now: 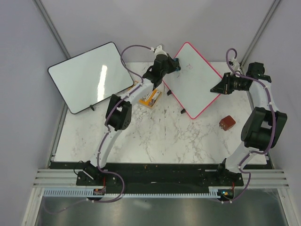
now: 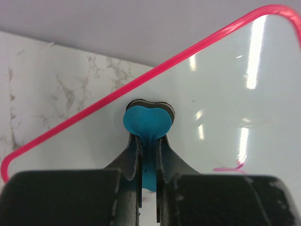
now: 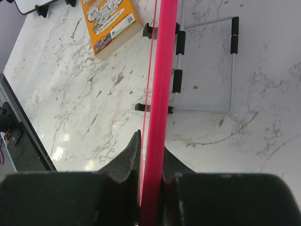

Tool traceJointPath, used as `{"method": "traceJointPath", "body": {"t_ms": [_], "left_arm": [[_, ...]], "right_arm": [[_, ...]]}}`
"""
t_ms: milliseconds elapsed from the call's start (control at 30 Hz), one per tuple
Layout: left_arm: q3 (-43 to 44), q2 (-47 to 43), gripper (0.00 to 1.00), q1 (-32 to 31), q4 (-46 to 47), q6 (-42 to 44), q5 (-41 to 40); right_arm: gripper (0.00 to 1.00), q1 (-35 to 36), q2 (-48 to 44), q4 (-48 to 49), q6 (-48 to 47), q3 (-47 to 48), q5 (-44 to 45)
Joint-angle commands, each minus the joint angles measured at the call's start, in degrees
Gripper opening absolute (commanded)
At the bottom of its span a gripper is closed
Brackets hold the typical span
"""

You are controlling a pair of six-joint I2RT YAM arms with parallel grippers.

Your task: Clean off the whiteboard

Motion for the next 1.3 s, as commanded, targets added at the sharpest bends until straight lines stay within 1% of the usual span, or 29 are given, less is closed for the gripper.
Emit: {"method": "traceJointPath", "body": {"t_ms": [0,133,233,367,467,500,600,667,700,867,1033,1200,1267], "left_arm": [[6.59,2.08,0.02,-4.05,7.97,3.29,3.47],[6.68,2.08,0.02,-7.83,8.94,4.26,5.84],[6.77,1.99,0.02,-9.94,8.6,5.48,9.27],[6.68,2.07,0.02,-11.27,6.32,7.51,9.28],[5.81,2.25,0.02,-10.74,3.33,6.46,6.3],[4.76,2.08,0.02,-10.04,2.36,6.11,2.98],[0.97,1.02,0.02,-7.94,0.87,4.0,-0.12],[0.27,1.11,0.02,-6.79,-1.33,2.94,-1.18],[0.18,1.2,0.02,-5.65,-4.3,2.68,-1.71],[-7.46,-0.38,0.02,-1.96,-6.69,-1.89,-2.15],[-15.36,-2.84,0.02,-0.46,-7.85,-5.93,-4.61],[-14.68,-2.32,0.02,-0.89,-7.76,-6.55,-2.95],[-11.96,-1.62,0.02,-2.29,-6.62,-4.2,-1.11]], "right_arm": [[0.0,3.92,3.23,-7.11,-16.64,-1.18,3.61],[0.0,4.53,3.58,-7.73,-17.17,-1.01,3.96],[0.0,4.89,3.58,-7.82,-17.34,-0.92,4.14],[0.0,4.89,3.41,-7.82,-17.43,-1.09,4.14],[0.0,4.97,2.97,-7.73,-17.61,-1.18,3.97],[0.0,4.89,2.88,-7.64,-17.61,-1.18,3.97],[0.0,4.97,2.53,-7.73,-17.78,-1.36,3.88],[0.0,4.89,2.53,-7.55,-17.78,-1.36,3.79],[0.0,4.89,2.44,-7.64,-17.78,-1.36,3.79],[0.0,4.89,2.26,-7.55,-17.78,-1.45,3.79],[0.0,4.89,1.91,-7.64,-17.78,-1.53,3.7],[0.0,4.97,2.09,-7.55,-17.87,-1.53,3.7],[0.0,4.97,2.0,-7.55,-17.87,-1.53,3.7]]}}
